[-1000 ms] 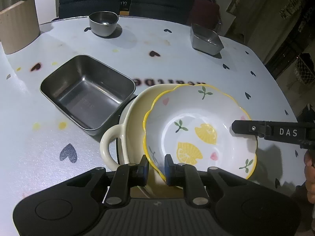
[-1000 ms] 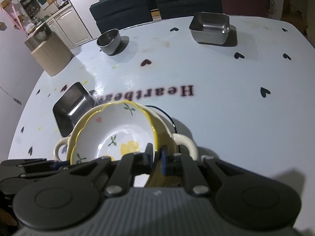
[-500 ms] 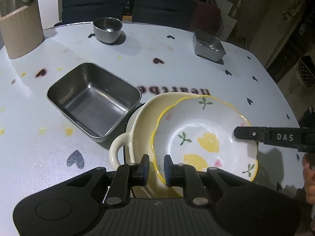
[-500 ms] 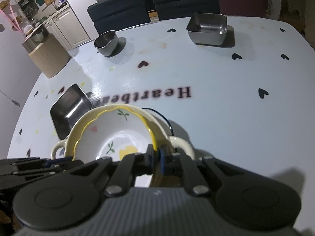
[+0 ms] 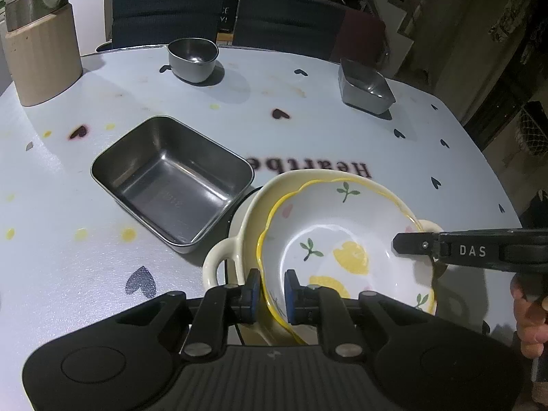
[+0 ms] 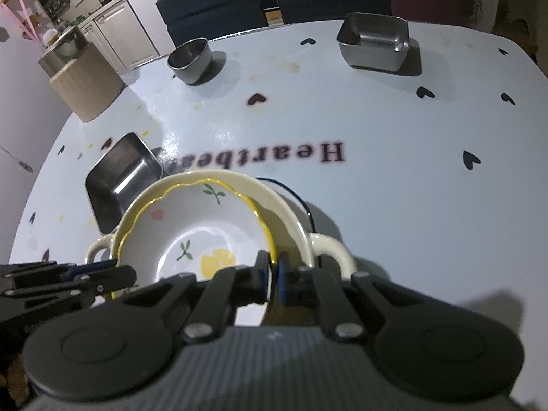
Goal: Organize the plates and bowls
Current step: 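Lower the floral bowl into the cream bowl with both tools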
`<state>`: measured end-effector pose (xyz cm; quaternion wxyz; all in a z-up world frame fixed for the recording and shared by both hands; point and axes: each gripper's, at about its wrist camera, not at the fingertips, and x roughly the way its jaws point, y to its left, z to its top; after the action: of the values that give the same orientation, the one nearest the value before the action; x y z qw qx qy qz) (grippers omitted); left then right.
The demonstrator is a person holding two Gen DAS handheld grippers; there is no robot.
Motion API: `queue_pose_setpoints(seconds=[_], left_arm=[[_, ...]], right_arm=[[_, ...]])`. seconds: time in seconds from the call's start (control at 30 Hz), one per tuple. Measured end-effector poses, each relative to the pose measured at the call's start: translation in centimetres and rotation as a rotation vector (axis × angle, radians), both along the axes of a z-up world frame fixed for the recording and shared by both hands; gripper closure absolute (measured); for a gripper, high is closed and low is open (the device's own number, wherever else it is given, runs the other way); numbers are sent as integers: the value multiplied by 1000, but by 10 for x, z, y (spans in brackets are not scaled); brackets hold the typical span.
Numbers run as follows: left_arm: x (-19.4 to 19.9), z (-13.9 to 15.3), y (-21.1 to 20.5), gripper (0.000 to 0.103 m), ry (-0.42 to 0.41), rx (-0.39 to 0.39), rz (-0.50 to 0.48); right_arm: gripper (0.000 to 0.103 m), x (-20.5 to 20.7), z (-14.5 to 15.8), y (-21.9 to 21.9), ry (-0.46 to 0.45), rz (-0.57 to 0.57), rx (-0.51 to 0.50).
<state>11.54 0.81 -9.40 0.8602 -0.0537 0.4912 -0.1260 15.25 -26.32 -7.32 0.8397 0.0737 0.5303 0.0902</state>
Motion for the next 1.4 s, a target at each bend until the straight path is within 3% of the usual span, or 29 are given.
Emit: queue_pose_setpoints(seconds=[0.9, 1.4], left_arm=[[2, -3, 3, 92, 4, -1, 6], [-3, -2, 3, 92, 15, 6, -5]], right_arm=[[89, 2, -4, -1, 35, 25, 10], [92, -8, -6, 0, 64, 53, 4]])
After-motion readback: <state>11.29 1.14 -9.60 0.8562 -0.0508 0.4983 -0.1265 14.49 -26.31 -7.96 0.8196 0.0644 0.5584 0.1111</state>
